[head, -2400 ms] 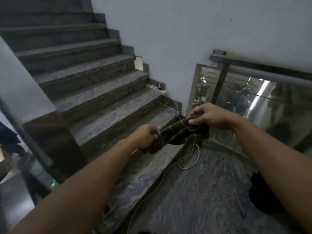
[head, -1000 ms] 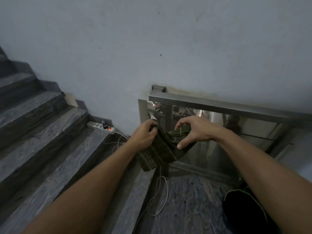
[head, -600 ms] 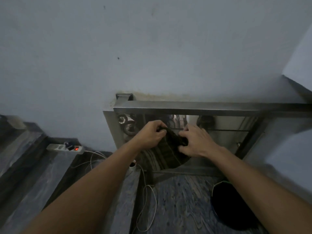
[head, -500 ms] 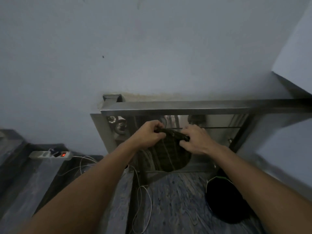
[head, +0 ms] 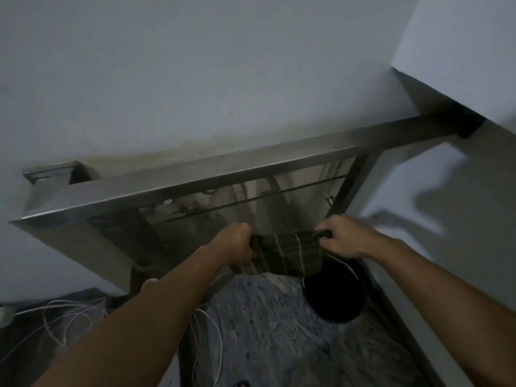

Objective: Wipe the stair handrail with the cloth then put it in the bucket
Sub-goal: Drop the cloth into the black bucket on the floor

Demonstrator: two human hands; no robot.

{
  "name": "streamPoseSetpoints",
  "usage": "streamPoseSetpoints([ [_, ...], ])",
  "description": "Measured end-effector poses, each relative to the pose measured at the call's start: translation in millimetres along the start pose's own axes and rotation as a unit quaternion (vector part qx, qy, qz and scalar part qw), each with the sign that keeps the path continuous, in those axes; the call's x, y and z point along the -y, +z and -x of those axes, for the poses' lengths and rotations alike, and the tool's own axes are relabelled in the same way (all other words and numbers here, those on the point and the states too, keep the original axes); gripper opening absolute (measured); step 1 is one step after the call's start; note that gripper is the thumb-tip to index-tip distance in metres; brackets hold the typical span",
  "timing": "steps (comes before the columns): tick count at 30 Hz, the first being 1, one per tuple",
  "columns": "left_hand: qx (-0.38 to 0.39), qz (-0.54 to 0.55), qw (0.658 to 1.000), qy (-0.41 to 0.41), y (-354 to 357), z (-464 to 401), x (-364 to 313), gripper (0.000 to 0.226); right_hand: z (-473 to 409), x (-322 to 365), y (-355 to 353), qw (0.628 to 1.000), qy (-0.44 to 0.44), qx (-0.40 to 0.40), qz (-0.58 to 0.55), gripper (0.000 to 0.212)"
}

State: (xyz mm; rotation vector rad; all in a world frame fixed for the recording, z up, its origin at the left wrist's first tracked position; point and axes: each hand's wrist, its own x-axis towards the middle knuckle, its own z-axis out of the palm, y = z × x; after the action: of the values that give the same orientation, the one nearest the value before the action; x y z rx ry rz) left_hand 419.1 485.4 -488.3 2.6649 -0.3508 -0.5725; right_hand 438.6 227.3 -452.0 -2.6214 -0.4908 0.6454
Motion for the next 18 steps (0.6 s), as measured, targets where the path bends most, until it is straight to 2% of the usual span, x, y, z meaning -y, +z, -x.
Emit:
streamPoseSetpoints([
  [2, 0.009, 0.007, 1.000, 0.013, 18.0, -27.9, -3.7, 0.020, -4.6, -33.3, 9.6, 0.999, 0.025, 0.021, -0.012, 0.022],
  [5, 0.029, 0.004, 0.999, 0.027, 54.6, -71.9, -9.5, 0.026, -13.2, -85.4, 30.6, 0.996, 0.066, 0.053, -0.004, 0.022],
  [8, 0.056, 0.002, 0.998, 0.030, 99.1, -117.0, -19.0, 0.024, -22.6, -141.7, 62.6, 0.993, 0.104, 0.054, -0.013, 0.029],
  [11, 0.061, -0.010, 0.997, 0.036, 150.0, -159.1, -25.9, 0.024, -30.9, -195.0, 98.3, 0.990, 0.133, 0.038, -0.011, 0.021],
  [18, -0.006, -0.031, 0.999, 0.028, 286.9, -241.3, -29.0, 0.032, -58.7, -315.5, 197.9, 0.980, 0.194, -0.020, -0.049, 0.033],
])
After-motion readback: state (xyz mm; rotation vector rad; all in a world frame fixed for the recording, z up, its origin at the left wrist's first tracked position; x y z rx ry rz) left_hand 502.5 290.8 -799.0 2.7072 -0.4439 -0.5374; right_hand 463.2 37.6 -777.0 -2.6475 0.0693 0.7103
